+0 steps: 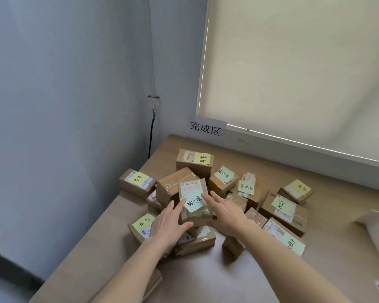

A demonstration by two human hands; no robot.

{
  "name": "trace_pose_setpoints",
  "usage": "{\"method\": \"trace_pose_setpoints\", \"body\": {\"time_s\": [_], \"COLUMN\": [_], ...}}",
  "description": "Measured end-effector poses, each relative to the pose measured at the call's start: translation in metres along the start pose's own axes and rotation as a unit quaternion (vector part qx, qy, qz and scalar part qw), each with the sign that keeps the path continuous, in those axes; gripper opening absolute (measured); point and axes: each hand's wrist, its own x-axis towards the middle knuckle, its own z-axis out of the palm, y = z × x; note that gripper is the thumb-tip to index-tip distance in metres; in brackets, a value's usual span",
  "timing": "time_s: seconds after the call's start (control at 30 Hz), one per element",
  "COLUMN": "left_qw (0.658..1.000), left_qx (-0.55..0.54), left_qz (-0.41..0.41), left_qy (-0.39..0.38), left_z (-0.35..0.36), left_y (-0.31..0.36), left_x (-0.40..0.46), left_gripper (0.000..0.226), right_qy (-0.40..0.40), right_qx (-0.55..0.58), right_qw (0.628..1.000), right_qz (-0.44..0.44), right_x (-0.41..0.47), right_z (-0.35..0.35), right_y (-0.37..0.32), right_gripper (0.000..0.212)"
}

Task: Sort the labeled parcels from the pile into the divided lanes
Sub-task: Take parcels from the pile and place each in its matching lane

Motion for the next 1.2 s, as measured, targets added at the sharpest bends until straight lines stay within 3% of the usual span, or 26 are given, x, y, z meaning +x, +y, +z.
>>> {"method": "trace_pose_setpoints", "body": {"time_s": [0.4, 0.7, 0.97, 1.2], "left_qw": [0.982, 0.983, 0.973, 0.935], "left_qx": [-0.186, -0.17, -0.122, -0.108], "left_qz": [0.023, 0.065, 0.183, 0.328], "left_qy": [-0.001, 0.024, 0.069, 0.077], "left_z": [0.025, 0.001, -0.045, -0.036], "left_y": [-0.006, 0.018, 0.129, 0.298], "left_x": [0.027, 0.015, -0.028, -0.122], "left_gripper": [0.09, 0.088, 0.086, 0.085], "right_qy": [-0.018, 0.011, 0.112, 0.186], "right_qx": [0.137, 0.137, 0.122, 0.092], "right_qw": [0.99, 0.99, 0.985, 0.966], "right_qz": [0.012, 0.022, 0.054, 0.153], "right_x": [0.022, -0.001, -0.108, -0.297], "right_z": [0.031, 0.005, -0.085, -0.151], "right_y": [0.006, 0.011, 0.045, 0.127], "right_gripper": [0.091, 0.095, 0.091, 0.086]}}
